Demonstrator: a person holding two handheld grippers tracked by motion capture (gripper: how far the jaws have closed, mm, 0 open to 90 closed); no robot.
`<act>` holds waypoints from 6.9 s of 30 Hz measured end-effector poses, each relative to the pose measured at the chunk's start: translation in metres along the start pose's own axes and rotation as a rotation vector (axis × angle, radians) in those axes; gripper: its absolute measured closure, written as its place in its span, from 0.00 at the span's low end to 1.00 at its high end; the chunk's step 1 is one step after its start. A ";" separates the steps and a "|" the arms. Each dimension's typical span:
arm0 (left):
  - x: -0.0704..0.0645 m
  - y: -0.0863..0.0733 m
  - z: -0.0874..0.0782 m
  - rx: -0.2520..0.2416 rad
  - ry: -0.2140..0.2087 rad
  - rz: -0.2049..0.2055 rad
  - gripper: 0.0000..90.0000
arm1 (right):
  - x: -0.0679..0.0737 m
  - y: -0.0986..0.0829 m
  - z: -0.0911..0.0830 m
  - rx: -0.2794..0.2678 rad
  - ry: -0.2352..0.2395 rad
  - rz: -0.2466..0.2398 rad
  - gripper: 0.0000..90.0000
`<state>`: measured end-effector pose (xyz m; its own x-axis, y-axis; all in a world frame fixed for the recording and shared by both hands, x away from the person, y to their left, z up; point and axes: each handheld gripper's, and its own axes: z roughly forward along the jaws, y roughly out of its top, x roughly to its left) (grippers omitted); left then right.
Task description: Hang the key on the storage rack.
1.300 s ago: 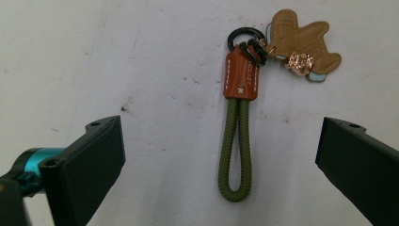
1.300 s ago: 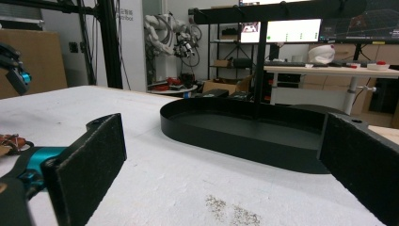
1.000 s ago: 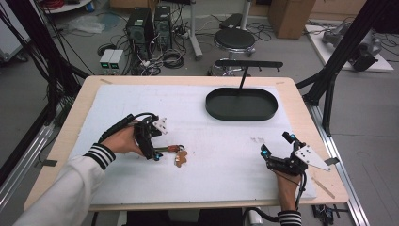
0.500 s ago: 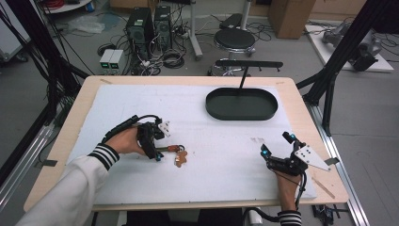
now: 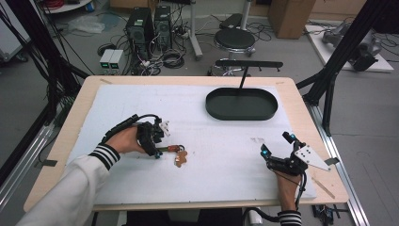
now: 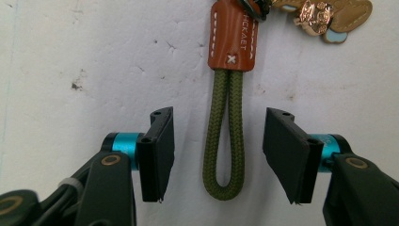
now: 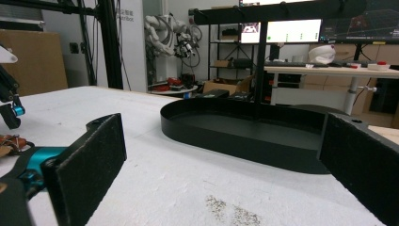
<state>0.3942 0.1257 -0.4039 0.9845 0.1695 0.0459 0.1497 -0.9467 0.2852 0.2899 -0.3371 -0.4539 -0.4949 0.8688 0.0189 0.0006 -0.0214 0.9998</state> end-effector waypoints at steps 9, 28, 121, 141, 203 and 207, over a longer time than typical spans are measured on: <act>0.000 0.001 0.001 0.024 -0.012 -0.020 0.61 | 0.000 0.000 0.000 -0.001 -0.001 0.000 0.01; -0.007 0.009 0.002 0.081 -0.005 -0.014 0.87 | 0.000 0.000 0.000 0.000 0.000 -0.001 0.01; -0.023 0.067 -0.064 -0.568 -0.089 0.012 0.88 | 0.093 0.127 0.156 0.514 0.865 -0.331 0.05; -0.026 0.073 -0.056 -0.523 -0.092 0.034 0.88 | 0.105 0.114 0.165 0.682 0.938 -0.406 0.48; -0.056 -0.107 -0.071 -1.028 0.380 -0.353 0.02 | -0.003 0.148 0.123 0.405 0.305 -0.145 0.80; -0.063 -0.124 -0.062 -1.036 0.411 -0.399 0.02 | -0.013 0.152 0.122 0.386 0.220 -0.130 0.80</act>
<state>0.3078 0.2496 -0.3830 0.7534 0.6570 0.0280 0.1081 -0.1658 0.9802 0.4021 -0.2914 -0.3007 -0.6848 0.7256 -0.0677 0.2295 0.3030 0.9250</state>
